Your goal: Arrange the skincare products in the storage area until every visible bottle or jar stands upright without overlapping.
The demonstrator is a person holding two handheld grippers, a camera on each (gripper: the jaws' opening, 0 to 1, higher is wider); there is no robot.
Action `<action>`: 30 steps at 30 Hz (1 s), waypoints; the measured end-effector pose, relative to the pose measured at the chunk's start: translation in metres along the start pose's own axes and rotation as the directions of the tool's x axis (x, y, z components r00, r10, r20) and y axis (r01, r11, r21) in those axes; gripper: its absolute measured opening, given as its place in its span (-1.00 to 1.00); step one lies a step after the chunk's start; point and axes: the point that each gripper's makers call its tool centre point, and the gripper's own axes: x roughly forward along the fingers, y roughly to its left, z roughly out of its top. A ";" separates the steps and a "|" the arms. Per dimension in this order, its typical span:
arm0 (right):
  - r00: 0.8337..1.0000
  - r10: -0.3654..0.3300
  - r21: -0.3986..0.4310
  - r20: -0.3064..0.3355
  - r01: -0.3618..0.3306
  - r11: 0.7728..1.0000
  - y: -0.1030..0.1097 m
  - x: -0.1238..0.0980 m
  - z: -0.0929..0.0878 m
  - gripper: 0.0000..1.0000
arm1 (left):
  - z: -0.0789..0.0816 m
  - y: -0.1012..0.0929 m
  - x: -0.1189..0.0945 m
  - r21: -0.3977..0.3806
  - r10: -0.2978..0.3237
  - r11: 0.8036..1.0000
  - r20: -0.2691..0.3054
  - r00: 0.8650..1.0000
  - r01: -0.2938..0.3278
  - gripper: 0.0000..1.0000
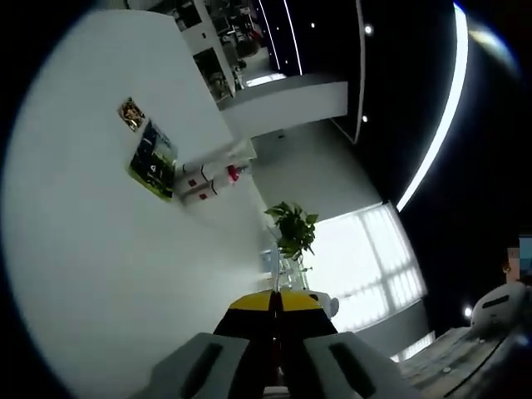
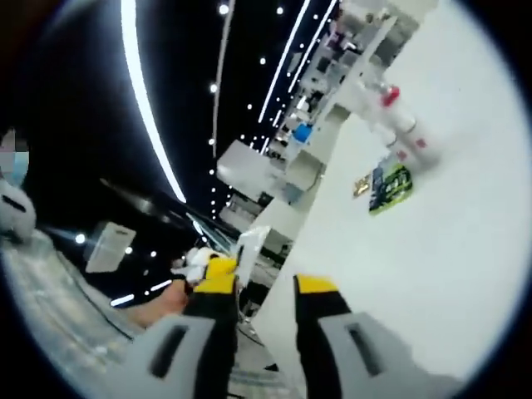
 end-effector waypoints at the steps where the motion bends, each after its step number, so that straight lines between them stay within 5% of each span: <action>1: 1.000 -0.013 -0.019 -0.008 0.013 1.000 -0.001 0.000 0.000 -0.35 | 0.002 0.001 -0.001 0.002 0.003 1.000 0.007 1.000 -0.003 -0.99; 16: 0.982 -0.181 -0.232 -0.054 0.164 0.959 -0.021 -0.004 0.008 -0.13 | 0.059 0.019 -0.023 0.014 0.064 0.998 0.135 0.989 -0.067 -0.99; 30: 0.953 -0.299 -0.271 -0.058 0.273 0.923 -0.045 -0.018 0.015 0.02 | 0.100 0.042 -0.018 0.001 0.101 0.995 0.172 0.980 -0.102 -0.99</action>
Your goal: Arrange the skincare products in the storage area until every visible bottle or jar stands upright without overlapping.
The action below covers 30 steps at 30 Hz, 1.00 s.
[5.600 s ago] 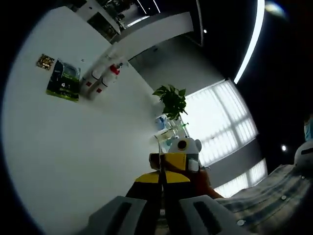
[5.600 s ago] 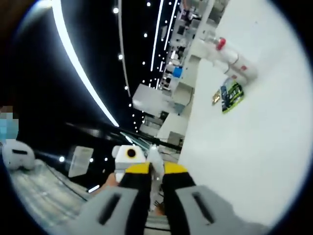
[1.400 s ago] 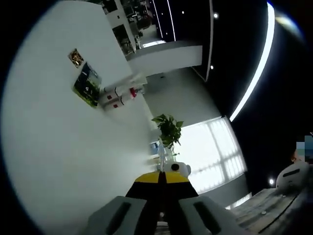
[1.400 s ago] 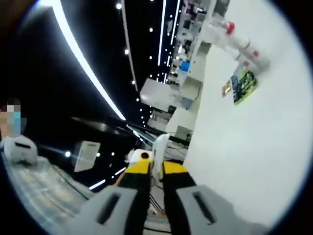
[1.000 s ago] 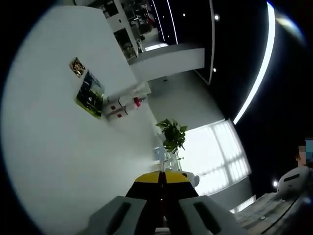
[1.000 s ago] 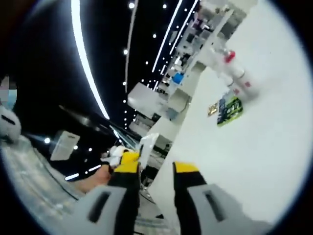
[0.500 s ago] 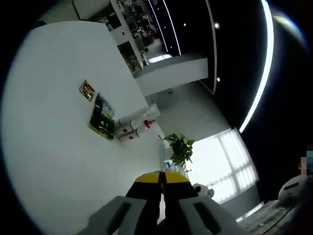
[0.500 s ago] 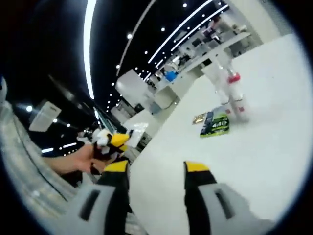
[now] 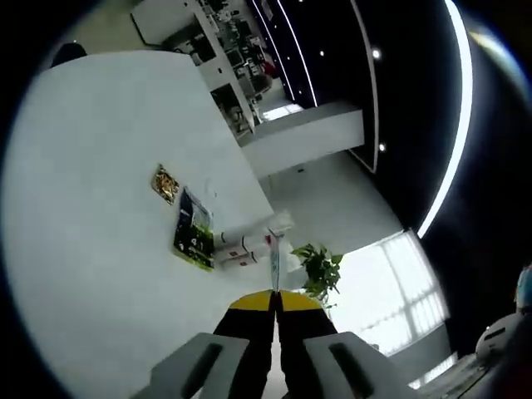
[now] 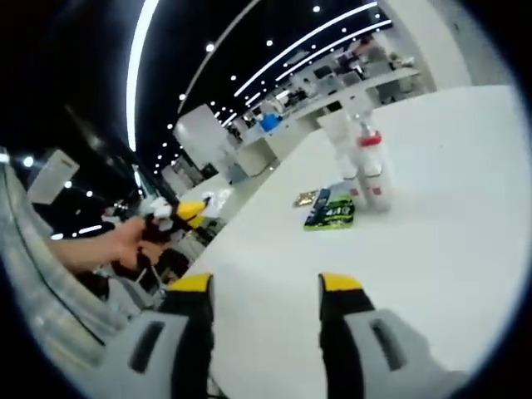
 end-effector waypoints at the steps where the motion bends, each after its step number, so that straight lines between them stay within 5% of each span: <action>1: 1.000 -0.005 -0.003 -0.003 0.005 1.000 -0.001 0.000 0.000 0.03 | 0.001 0.002 0.002 -0.004 0.003 1.000 -0.001 1.000 -0.003 -0.99; 30: 0.992 -0.080 -0.038 -0.100 0.077 0.996 -0.024 0.003 -0.001 0.01 | 0.059 0.046 0.039 -0.010 0.060 0.998 -0.063 0.996 -0.061 -0.99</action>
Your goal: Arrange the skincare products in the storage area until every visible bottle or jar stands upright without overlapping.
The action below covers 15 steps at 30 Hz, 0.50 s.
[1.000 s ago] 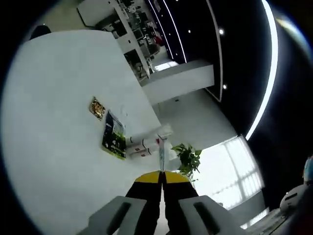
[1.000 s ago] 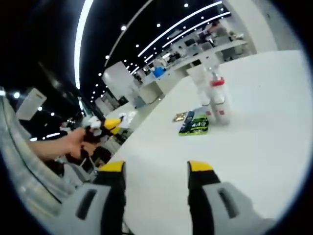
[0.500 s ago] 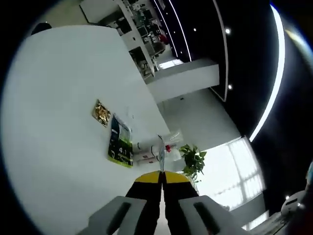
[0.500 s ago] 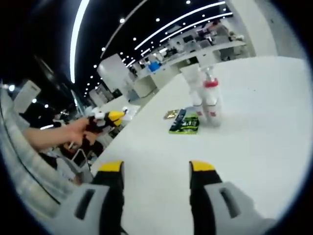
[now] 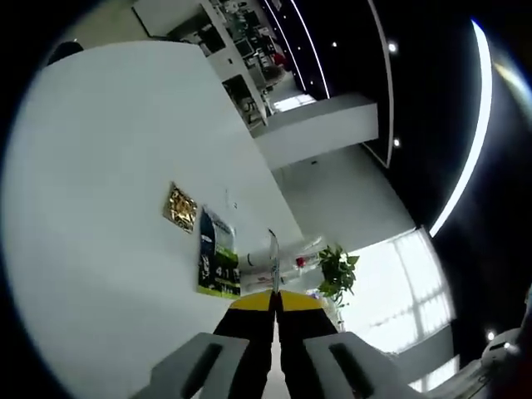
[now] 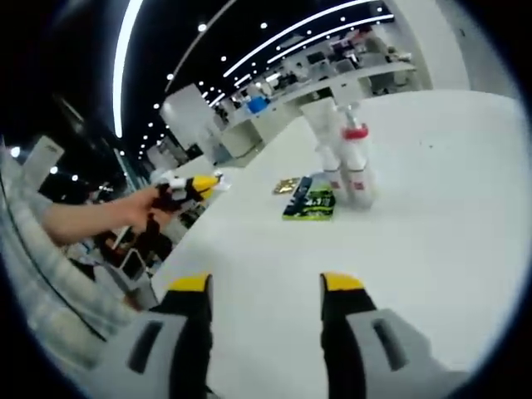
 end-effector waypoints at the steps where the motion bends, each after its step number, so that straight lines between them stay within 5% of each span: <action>1: 1.000 -0.003 0.002 0.000 0.003 1.000 0.000 0.000 0.000 0.01 | 0.001 0.001 0.001 0.002 0.003 1.000 -0.004 1.000 -0.003 -0.99; 15: 0.999 -0.037 0.027 -0.024 0.038 0.999 -0.010 0.002 0.004 -0.01 | 0.005 0.038 0.026 -0.037 0.048 0.998 -0.052 0.997 -0.050 -0.99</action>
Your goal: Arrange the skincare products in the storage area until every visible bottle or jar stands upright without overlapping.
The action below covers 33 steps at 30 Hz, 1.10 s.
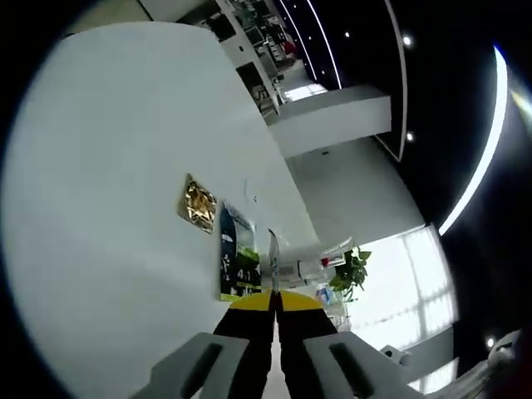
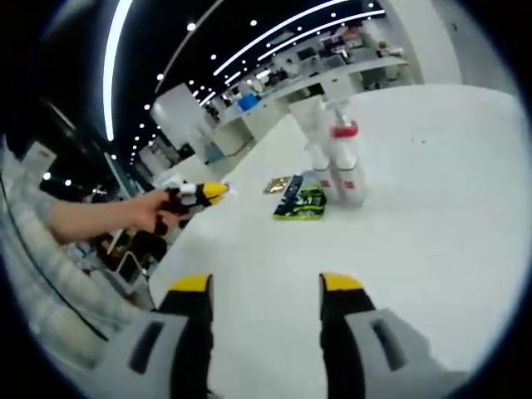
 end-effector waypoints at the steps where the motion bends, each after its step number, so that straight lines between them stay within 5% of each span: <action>1: 1.000 -0.004 0.000 -0.008 0.004 1.000 -0.002 0.001 -0.001 -0.01 | 0.001 0.002 0.002 -0.005 0.002 1.000 -0.001 1.000 -0.002 -0.99; 33: 0.997 -0.060 0.075 -0.043 0.063 0.995 -0.029 0.003 -0.002 0.00 | 0.012 0.064 0.035 -0.083 0.149 0.985 -0.026 0.988 -0.151 -0.99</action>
